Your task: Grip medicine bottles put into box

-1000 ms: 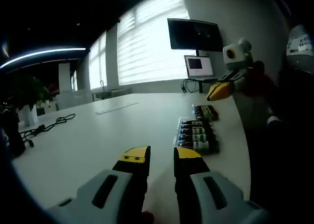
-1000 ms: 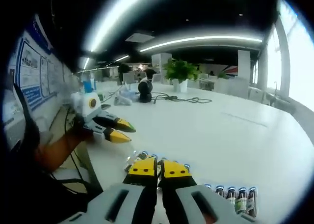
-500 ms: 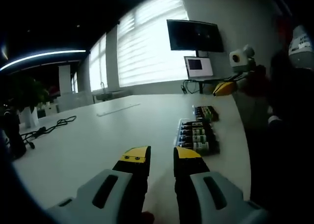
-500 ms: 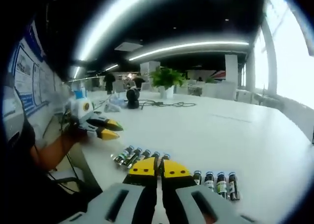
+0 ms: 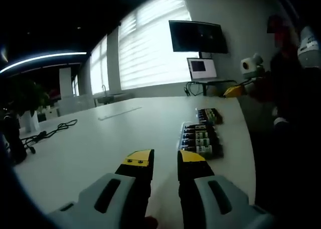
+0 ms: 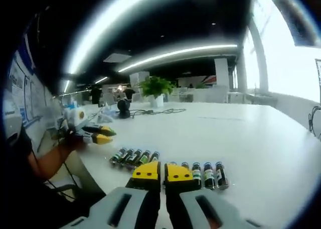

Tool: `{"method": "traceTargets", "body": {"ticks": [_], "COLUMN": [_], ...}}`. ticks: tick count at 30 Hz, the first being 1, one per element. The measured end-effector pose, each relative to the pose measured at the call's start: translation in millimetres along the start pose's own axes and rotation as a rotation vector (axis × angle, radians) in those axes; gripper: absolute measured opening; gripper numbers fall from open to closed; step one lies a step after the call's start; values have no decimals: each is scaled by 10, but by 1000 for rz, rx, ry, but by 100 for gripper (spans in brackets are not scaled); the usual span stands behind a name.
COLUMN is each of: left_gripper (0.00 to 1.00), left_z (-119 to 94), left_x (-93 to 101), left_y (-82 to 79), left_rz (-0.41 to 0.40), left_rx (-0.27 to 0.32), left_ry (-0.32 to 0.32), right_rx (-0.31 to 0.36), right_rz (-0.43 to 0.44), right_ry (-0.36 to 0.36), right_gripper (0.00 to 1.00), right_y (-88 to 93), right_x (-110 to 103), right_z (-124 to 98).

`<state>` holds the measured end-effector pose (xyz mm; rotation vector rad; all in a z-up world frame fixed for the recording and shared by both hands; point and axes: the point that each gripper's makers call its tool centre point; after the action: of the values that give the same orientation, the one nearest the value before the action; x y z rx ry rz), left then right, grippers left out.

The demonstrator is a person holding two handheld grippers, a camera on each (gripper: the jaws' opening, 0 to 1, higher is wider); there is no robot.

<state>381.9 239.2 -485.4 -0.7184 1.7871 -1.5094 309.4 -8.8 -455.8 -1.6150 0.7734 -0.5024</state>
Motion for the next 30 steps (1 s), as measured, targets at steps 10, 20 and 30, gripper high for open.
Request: {"method": "traceTargets", "body": {"ticks": [10,20,30], "left_gripper": [13,13,12], "left_z": [5,-7,-16], "left_x": [6,6,5], "left_y": [11,-32,-63], "left_rz": [-2,-2,-12], "left_rx": [-2,22,37], "left_ry": [2,-1,3], "right_rx": [27,42,60], "right_rz": [-3,40,42], "right_ry": [53,77,67], "right_gripper": [0,0,0], "right_y": [151,280,262], "right_x": [125,162,110], "right_z": [-211,-319,-358]}}
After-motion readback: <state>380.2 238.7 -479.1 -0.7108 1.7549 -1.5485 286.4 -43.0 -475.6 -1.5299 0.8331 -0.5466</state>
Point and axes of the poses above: the point that each gripper's makers call its tool centre point, and the gripper's own axes: z roughly forward along the fingers, x roughly to its right, y roughly out of its underside, and after that the axes turned 12 degrees about -y, right-handed
